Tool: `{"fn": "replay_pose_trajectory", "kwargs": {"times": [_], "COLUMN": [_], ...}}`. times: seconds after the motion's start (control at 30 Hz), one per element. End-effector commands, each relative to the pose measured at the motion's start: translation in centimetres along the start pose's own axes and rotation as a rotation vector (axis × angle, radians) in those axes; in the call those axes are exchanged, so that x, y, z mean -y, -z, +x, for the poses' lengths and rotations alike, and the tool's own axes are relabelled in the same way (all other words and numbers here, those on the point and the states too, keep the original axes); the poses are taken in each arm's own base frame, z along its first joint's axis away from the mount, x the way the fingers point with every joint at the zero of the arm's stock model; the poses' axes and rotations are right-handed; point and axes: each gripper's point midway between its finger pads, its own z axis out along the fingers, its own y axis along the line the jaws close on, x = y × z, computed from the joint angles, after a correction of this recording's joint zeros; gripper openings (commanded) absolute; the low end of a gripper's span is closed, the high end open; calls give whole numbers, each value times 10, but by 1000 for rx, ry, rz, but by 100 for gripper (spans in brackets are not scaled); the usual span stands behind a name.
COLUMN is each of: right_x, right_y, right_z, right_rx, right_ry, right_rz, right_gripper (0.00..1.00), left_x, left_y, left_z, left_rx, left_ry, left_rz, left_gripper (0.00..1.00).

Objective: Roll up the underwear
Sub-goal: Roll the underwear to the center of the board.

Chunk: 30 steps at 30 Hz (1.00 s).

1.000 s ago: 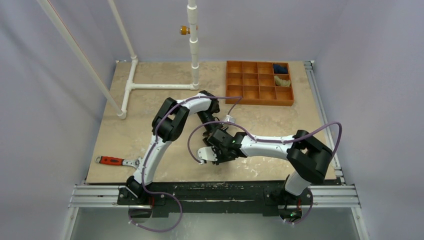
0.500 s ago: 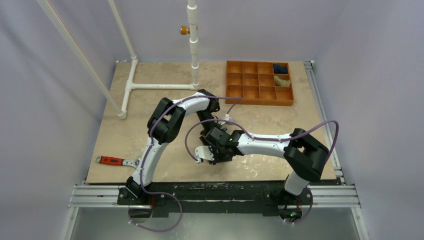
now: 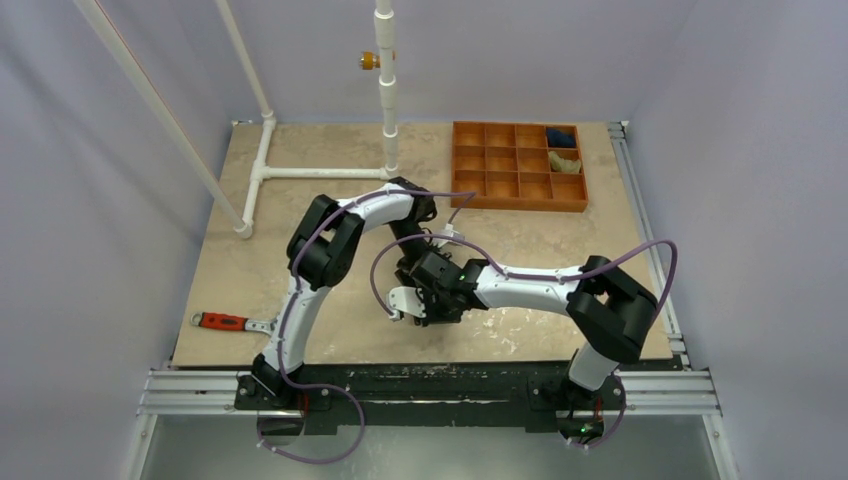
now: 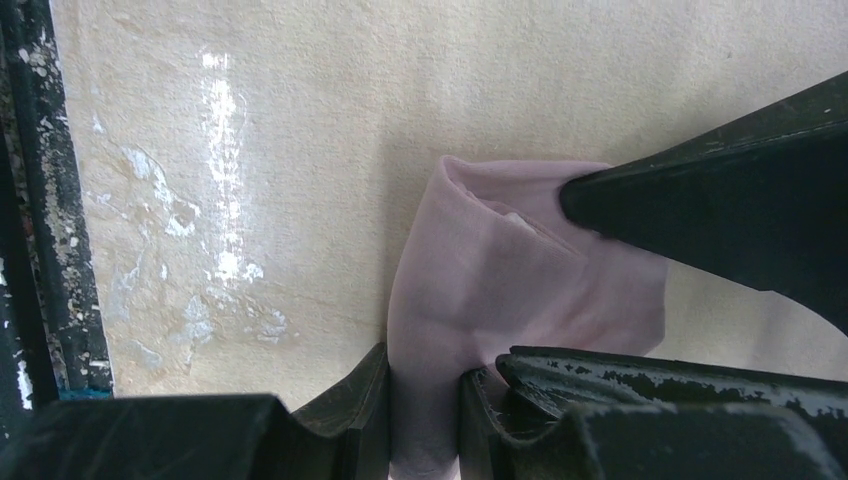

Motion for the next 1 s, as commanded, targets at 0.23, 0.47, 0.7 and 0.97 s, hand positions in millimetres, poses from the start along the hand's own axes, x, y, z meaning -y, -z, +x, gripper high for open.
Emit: {"fn": "replay_pose_trajectory", "kwargs": {"times": [0.23,0.47,0.7,0.97], "right_x": [3,22,5,-34], "right_y": [-12,-9,-9,-19], "right_z": [-21,-31,-14,7], "right_rx": [50,35,-36,-74], "right_ry": [62,132,158,42], "right_rz": [-36,0,-99,-298], "right_gripper": [8,12,12,5], "left_x": [-41,-38,-48,-52], "left_y": [-6,-10,-6,11], "left_z": [-41,-42,-40,-28], "left_rx": [90,85,76,77], "left_ry": [-37,-53,-63,-83], "left_rz": [-122,-131,-214,-306], "left_gripper": [63,63,63,64]}}
